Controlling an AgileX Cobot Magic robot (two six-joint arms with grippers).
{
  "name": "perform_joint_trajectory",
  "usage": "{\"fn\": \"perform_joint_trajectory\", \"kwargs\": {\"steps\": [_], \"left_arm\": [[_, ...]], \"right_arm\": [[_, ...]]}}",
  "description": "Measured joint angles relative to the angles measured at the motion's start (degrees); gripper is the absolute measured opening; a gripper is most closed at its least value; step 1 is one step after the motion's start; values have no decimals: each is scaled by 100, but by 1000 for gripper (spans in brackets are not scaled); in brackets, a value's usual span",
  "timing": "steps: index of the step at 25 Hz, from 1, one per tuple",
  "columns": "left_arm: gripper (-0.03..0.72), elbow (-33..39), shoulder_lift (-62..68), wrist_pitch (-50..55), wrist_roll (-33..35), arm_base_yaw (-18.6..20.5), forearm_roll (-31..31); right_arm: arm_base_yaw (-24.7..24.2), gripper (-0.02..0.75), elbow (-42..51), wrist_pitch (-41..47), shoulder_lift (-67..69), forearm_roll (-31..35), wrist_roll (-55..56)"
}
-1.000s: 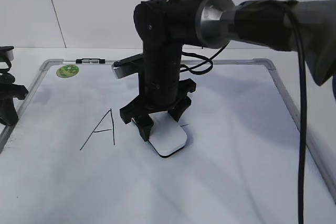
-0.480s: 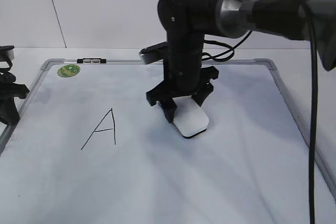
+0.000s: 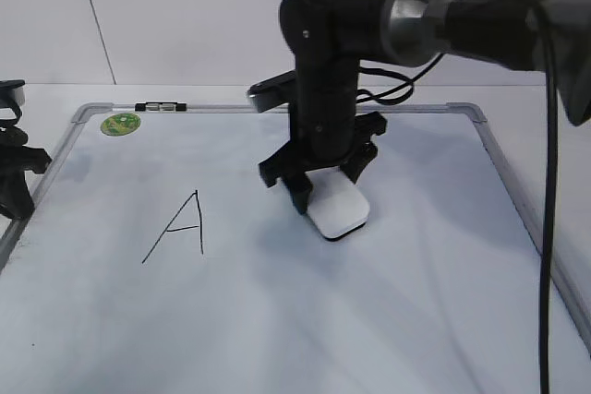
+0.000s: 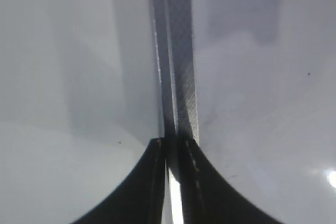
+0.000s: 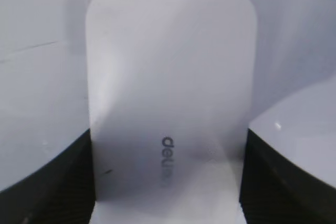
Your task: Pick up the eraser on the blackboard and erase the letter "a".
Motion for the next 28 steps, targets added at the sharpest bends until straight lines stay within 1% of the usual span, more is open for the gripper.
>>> {"fn": "perform_joint_trajectory", "kwargs": {"steps": [3, 5, 8, 12, 15, 21, 28], "left_arm": [[52, 0, 0, 0, 0, 0, 0], [52, 0, 0, 0, 0, 0, -4], [52, 0, 0, 0, 0, 0, -4], [52, 0, 0, 0, 0, 0, -4], [52, 0, 0, -11, 0, 0, -4], [52, 0, 0, -11, 10, 0, -4], [52, -2, 0, -11, 10, 0, 16]], "right_arm": [[463, 574, 0, 0, 0, 123, -44], [652, 574, 0, -11, 2, 254, -100], [740, 574, 0, -21, 12, 292, -140], [704, 573, 0, -19, 12, 138, -58], [532, 573, 0, -19, 12, 27, -5], [-93, 573, 37, -19, -241, -450, 17], [-576, 573, 109, -19, -1057, -486, 28]]}}
